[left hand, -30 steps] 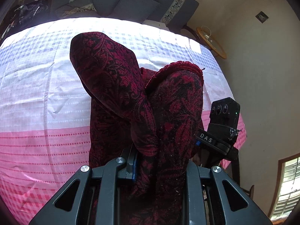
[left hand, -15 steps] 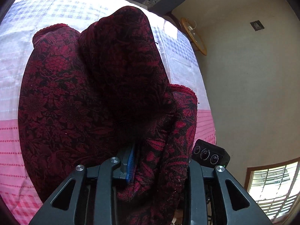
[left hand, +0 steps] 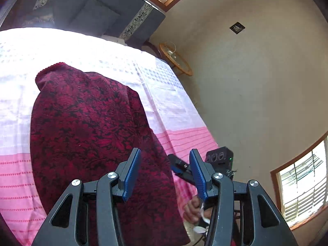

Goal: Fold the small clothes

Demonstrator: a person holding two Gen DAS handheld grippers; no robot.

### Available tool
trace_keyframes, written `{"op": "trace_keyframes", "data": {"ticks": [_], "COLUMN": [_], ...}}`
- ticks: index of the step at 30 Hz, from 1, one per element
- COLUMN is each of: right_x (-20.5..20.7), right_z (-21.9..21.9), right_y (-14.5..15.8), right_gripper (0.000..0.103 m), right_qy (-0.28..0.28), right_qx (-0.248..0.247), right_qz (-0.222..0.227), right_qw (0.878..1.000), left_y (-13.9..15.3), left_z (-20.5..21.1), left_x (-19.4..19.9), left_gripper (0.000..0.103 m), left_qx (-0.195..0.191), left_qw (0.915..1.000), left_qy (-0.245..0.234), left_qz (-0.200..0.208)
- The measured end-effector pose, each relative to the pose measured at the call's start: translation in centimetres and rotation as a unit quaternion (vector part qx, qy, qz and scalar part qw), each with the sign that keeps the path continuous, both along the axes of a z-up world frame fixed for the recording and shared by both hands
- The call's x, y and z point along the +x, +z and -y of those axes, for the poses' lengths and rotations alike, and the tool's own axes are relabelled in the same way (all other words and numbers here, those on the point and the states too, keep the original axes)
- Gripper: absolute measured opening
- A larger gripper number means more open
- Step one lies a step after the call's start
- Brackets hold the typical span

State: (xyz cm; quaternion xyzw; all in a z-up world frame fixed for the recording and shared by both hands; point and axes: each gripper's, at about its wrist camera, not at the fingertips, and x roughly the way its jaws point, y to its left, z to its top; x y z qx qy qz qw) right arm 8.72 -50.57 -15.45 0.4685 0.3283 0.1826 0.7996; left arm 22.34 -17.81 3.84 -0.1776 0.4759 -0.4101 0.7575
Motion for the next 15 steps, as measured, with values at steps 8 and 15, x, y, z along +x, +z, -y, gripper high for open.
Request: {"op": "trace_keyframes", "data": {"ticks": [8, 15], "right_x": [0.1, 3.0], "right_z": [-1.9, -7.1], "right_y": [5.5, 3.4], "right_gripper": [0.059, 0.017], "right_qy": [0.037, 0.094], "right_qx": [-0.047, -0.123], "right_qz": [0.026, -0.023], "right_qw": [0.998, 0.988], "left_y": [-7.9, -8.8], "left_z": [-2.9, -1.1], "left_x": [-4.4, -7.5], "left_gripper": [0.05, 0.05], "left_qx": [0.01, 0.034], "left_qw": [0.9995, 0.9989], "left_qy": [0.013, 0.01], "left_qz": [-0.026, 0.031]}}
